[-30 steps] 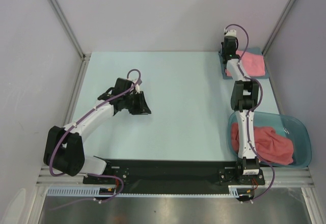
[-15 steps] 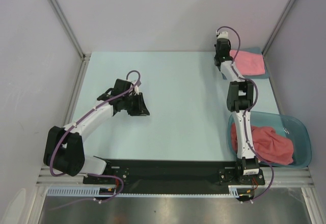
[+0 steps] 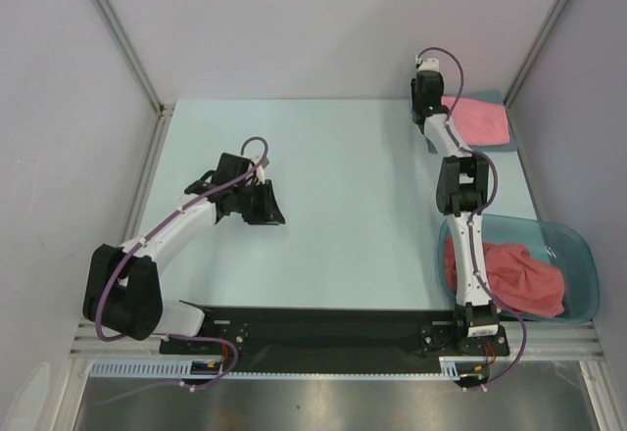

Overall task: Fold and stack the t-shirts
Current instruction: Neatly place the folded tshirt to the corner

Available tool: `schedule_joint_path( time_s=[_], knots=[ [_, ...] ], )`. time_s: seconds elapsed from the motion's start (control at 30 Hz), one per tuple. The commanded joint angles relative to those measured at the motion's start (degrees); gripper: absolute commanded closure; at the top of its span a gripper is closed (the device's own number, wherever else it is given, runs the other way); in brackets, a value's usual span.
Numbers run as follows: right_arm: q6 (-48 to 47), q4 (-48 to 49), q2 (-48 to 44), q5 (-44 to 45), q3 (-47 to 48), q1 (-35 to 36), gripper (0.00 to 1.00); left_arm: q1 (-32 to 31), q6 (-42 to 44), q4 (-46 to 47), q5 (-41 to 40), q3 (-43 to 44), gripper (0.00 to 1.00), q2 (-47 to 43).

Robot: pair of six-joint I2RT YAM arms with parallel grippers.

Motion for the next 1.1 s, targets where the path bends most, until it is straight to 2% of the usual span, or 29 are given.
schedule_joint_path(
  time_s=[0.0,0.2,0.3,0.4,0.43,0.5,0.6,0.73,0.83,0.97,1.07],
  knots=[
    [2.9,0.2,-9.3,-2.0,0.8,0.0,0.56,0.5,0.8,0.5,1.2,3.0,0.69,-1.7],
    [9.5,-2.1,-10.7,-5.0,-0.8,-1.9,0.56,0.5,0.6,0.2,1.3,3.1,0.69,-2.1],
    [16.5,-1.9,-10.5,-7.7,-2.1,-3.3,0.62,0.6,0.4,0.1,1.0,2.7,0.69,-2.5],
    [28.1,0.8,-10.7,-11.8,-5.3,-5.5,0.76,0.6,0.2,0.0,0.7,2.1,0.69,-2.8],
    [31.3,2.2,-10.7,-13.9,-6.5,-7.3,0.86,0.6,0.1,0.3,0.7,1.9,0.69,-3.0],
    [40.6,6.2,-10.0,-19.0,-9.2,-9.0,0.98,0.7,-0.1,0.4,0.8,1.6,0.69,-3.0],
    [48.8,9.9,-6.7,-25.8,-8.0,-11.7,1.0,0.7,-0.8,0.6,0.9,1.5,0.69,-3.1],
    [49.6,8.1,-2.1,-30.4,-1.9,-11.8,1.0,0.7,-1.0,-0.3,0.6,2.6,0.69,-3.3],
    [52.8,6.5,-0.6,-33.4,-1.1,-12.3,1.0,0.7,-0.9,-1.8,-0.1,3.8,0.69,-3.8],
    [51.2,2.7,-4.1,-32.2,-2.1,-12.5,1.0,0.7,-1.6,-3.9,-1.1,3.6,0.69,-5.6],
    [47.0,-6.9,-7.7,-29.1,-0.5,-11.9,1.0,0.7,-2.3,-5.8,-2.2,3.1,0.69,-6.1]
  ],
)
